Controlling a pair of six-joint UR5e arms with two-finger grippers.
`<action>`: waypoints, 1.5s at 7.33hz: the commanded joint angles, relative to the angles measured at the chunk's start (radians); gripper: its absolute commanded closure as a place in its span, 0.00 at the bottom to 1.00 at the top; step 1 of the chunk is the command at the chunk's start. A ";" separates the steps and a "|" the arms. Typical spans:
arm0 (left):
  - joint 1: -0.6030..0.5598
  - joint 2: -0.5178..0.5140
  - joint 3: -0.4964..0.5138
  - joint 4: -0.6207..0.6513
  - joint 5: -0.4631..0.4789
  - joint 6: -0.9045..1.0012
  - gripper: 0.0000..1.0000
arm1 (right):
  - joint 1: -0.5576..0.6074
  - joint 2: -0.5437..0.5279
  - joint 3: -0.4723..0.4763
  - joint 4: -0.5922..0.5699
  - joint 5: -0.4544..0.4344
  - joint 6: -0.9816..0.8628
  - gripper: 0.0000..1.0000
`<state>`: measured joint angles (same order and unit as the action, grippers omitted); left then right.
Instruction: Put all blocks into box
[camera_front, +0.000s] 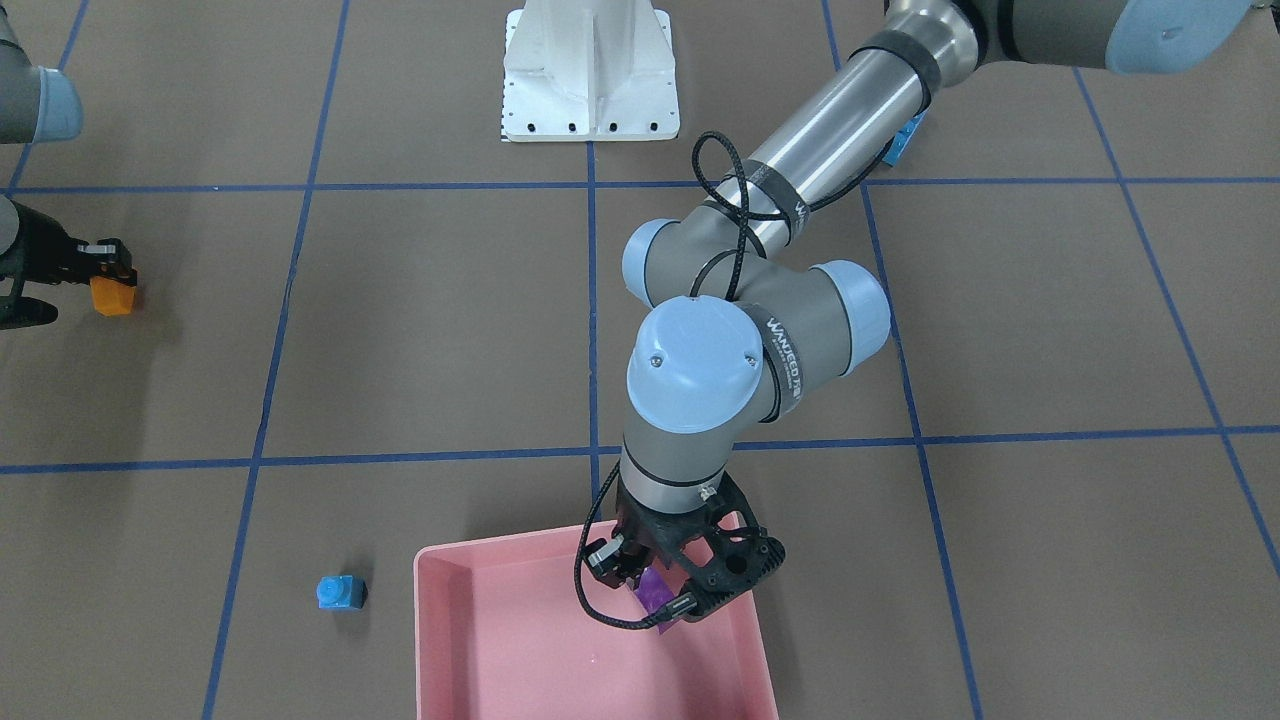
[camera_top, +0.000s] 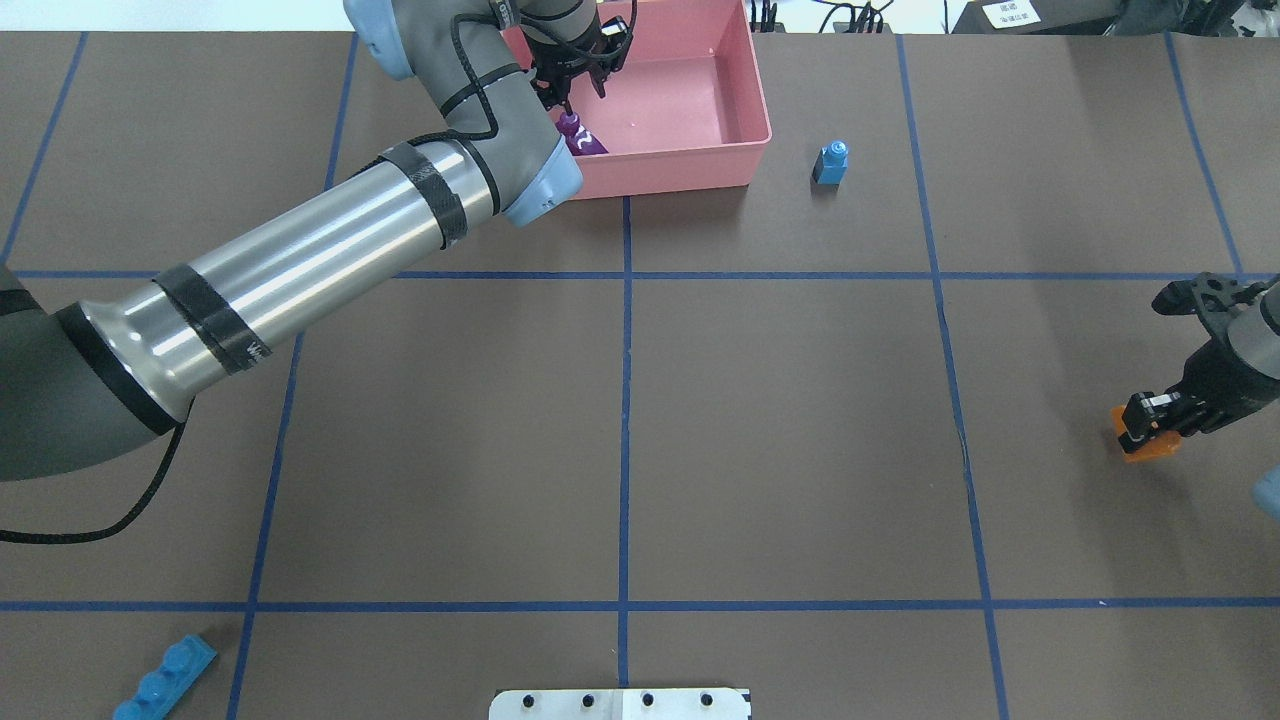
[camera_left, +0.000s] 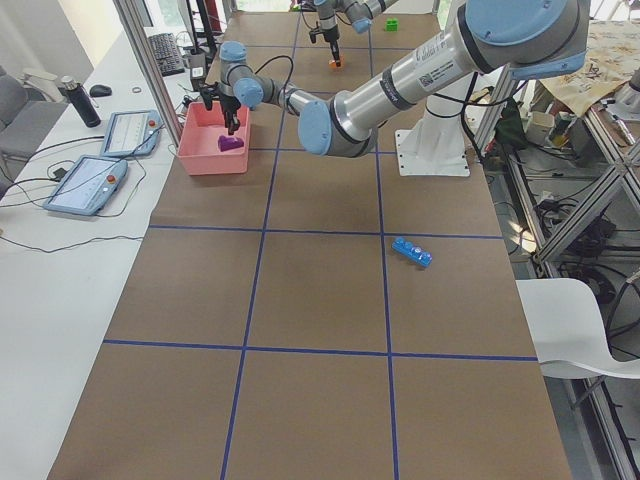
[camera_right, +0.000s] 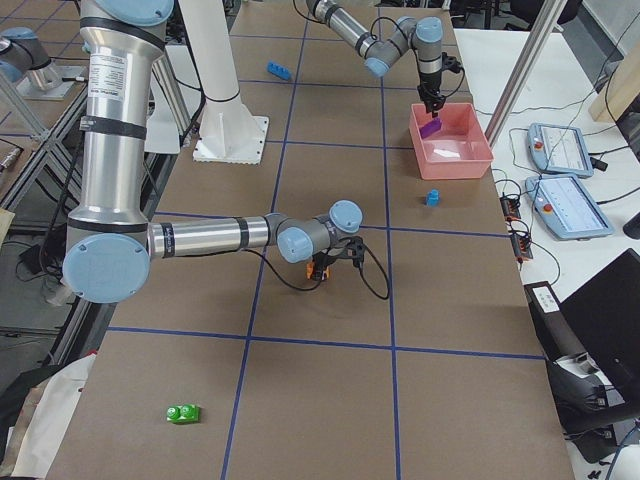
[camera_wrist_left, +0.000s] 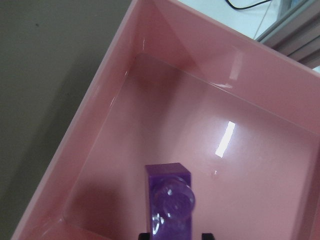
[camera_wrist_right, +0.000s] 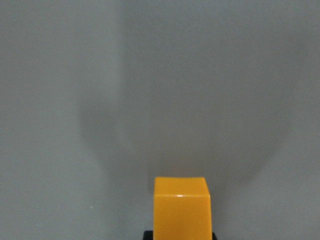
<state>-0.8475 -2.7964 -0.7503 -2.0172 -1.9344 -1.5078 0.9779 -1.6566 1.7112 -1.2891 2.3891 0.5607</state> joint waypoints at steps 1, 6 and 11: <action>-0.057 0.003 -0.047 0.008 -0.103 0.030 0.00 | 0.063 0.196 -0.024 -0.024 -0.019 0.104 1.00; -0.070 0.489 -0.823 0.289 -0.227 0.222 0.00 | 0.050 0.947 -0.491 -0.095 -0.212 0.475 1.00; -0.059 0.970 -1.404 0.403 -0.212 0.253 0.00 | -0.100 1.241 -0.786 0.070 -0.491 0.804 0.56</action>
<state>-0.9087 -1.9456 -2.0267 -1.6164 -2.1479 -1.2545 0.9050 -0.4682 0.9912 -1.2329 1.9410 1.3345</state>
